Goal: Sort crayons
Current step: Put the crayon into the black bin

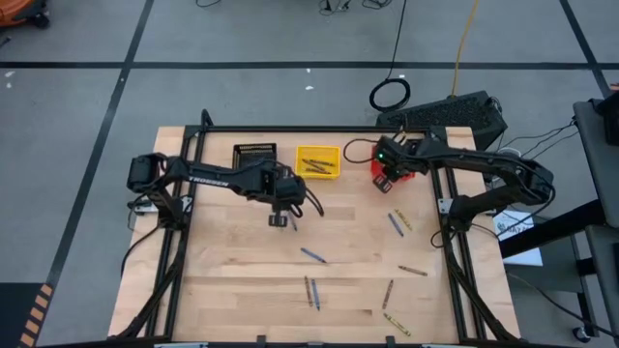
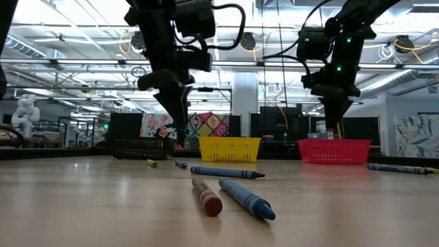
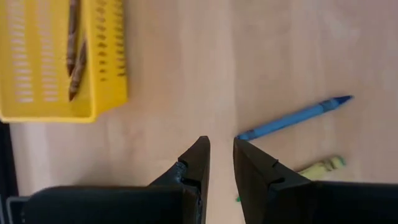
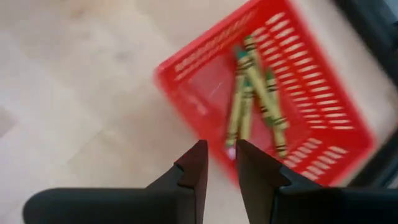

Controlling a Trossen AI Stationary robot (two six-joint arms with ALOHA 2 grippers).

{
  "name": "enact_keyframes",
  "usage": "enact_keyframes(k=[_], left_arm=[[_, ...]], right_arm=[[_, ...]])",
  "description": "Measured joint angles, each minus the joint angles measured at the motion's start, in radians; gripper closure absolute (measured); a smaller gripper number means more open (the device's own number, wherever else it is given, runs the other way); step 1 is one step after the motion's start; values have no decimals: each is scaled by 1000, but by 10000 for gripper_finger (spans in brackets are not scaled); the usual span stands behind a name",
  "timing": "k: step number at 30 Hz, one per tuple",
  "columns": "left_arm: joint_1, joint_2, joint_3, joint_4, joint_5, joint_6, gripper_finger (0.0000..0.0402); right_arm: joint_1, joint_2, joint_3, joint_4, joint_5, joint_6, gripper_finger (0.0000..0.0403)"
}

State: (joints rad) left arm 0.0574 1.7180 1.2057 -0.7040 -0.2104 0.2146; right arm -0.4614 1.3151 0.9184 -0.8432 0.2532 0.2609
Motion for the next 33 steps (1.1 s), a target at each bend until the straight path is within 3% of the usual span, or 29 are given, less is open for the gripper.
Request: enact_keyframes(k=[15, 22, 33], left_arm=[[-212, 0, 0, 33, 59, 90, 336], [-249, 1, 0, 51, 60, 31, 336], [-254, 24, 0, 83, 110, 62, 336]], right_arm=[[180, 0, 0, 10, -234, 270, 332], [242, 0, 0, 126, -396, 277, 332], [268, 0, 0, 180, -280, 342, 332]])
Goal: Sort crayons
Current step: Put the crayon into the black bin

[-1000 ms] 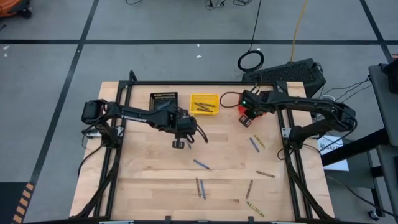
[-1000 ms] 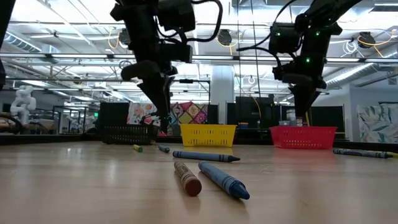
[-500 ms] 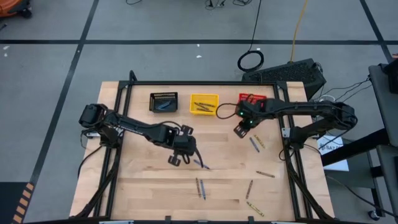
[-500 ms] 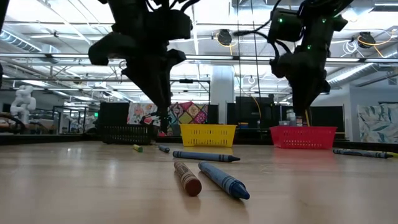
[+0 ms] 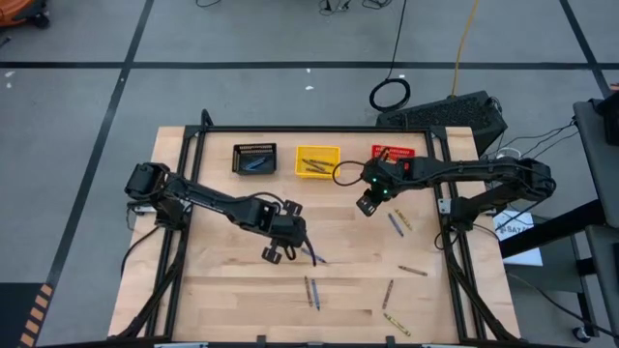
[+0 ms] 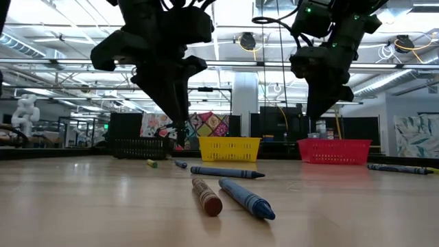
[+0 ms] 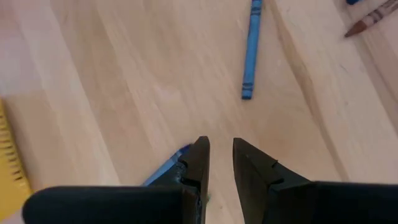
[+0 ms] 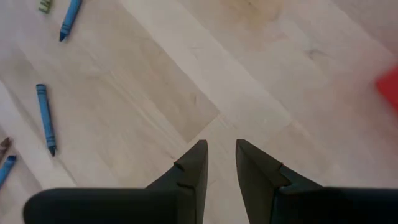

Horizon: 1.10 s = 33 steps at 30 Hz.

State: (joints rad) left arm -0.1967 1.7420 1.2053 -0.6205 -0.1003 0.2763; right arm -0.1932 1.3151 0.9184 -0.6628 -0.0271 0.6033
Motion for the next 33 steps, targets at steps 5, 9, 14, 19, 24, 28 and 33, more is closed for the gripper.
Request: enact_keyframes(k=[5, 9, 14, 19, 24, 28, 33], left_arm=[[1, 43, 0, 16, 17, 93, 336], [1, 53, 0, 33, 9, 98, 336], [-7, 52, 0, 110, -58, 25, 336], [-17, 52, 0, 129, -37, 22, 336], [-16, 52, 0, 136, 15, 18, 336], [-16, 52, 0, 136, 46, 19, 336], [-16, 52, 0, 139, 60, 49, 336]], right_arm=[[-1, 0, 0, 0, 5, 2, 332], [-1, 0, 0, 0, 5, 0, 332], [-1, 0, 0, 0, 5, -1, 332], [-1, 0, 0, 0, 5, -1, 332], [-1, 0, 0, 0, 7, 10, 332], [-1, 0, 0, 0, 31, 21, 332], [-2, 0, 0, 0, 31, 21, 332]])
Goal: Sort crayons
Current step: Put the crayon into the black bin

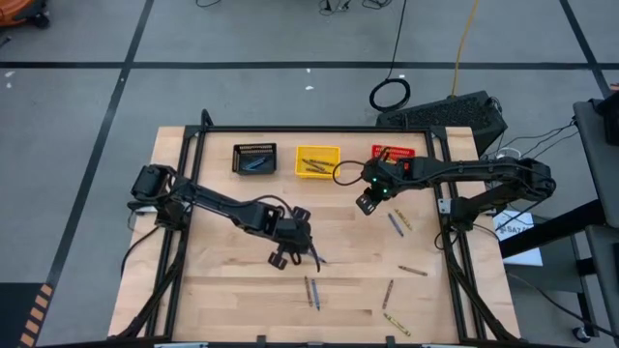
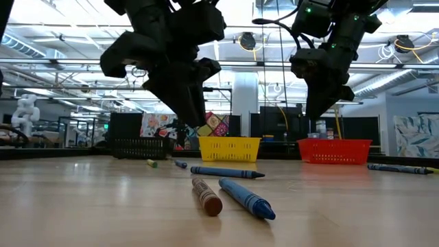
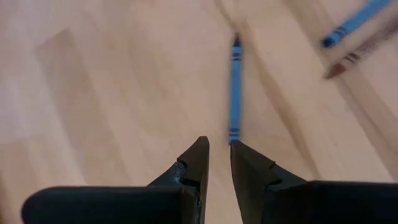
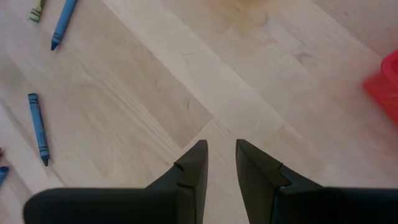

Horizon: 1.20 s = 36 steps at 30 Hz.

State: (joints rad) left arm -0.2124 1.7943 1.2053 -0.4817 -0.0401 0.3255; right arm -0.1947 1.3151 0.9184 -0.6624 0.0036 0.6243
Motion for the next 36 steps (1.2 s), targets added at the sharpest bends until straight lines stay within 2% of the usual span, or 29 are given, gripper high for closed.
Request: enact_keyframes(k=[4, 9, 21, 36], left_arm=[[-7, 24, 0, 12, 58, 70, 336], [-33, 75, 0, 60, -13, 73, 336], [-24, 174, 69, 51, -15, 22, 336], [-13, 196, 76, 19, 17, -4, 336]], right_arm=[[0, 0, 0, 0, 0, 0, 332], [0, 0, 0, -1, 0, 19, 332], [0, 0, 0, 3, 3, 17, 332], [0, 0, 0, 5, 3, 18, 332]])
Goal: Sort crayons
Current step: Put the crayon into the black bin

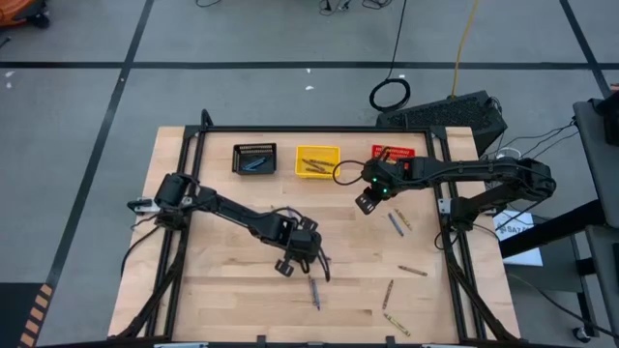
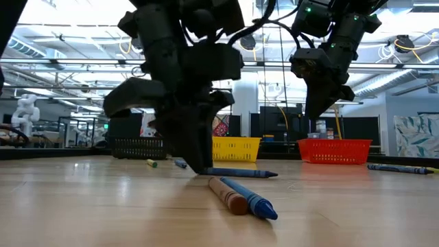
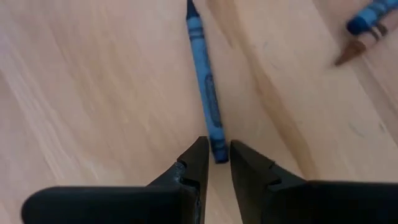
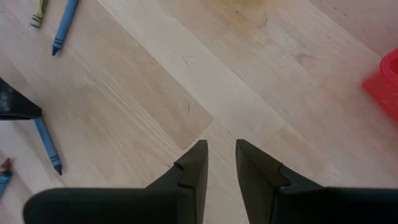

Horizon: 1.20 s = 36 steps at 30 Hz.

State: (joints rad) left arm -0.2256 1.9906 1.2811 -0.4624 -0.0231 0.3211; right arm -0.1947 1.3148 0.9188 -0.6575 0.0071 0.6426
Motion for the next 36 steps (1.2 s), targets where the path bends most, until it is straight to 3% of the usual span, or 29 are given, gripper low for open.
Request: enact_keyframes(k=[11, 20, 36], left_arm=[[41, 6, -1, 17, 5, -130, 336], [49, 7, -1, 10, 22, -133, 394], [49, 2, 0, -3, 26, -133, 401]], right_arm=[[0, 0, 0, 2, 0, -7, 332], [0, 0, 0, 3, 0, -7, 332], [0, 0, 0, 3, 0, -29, 332]])
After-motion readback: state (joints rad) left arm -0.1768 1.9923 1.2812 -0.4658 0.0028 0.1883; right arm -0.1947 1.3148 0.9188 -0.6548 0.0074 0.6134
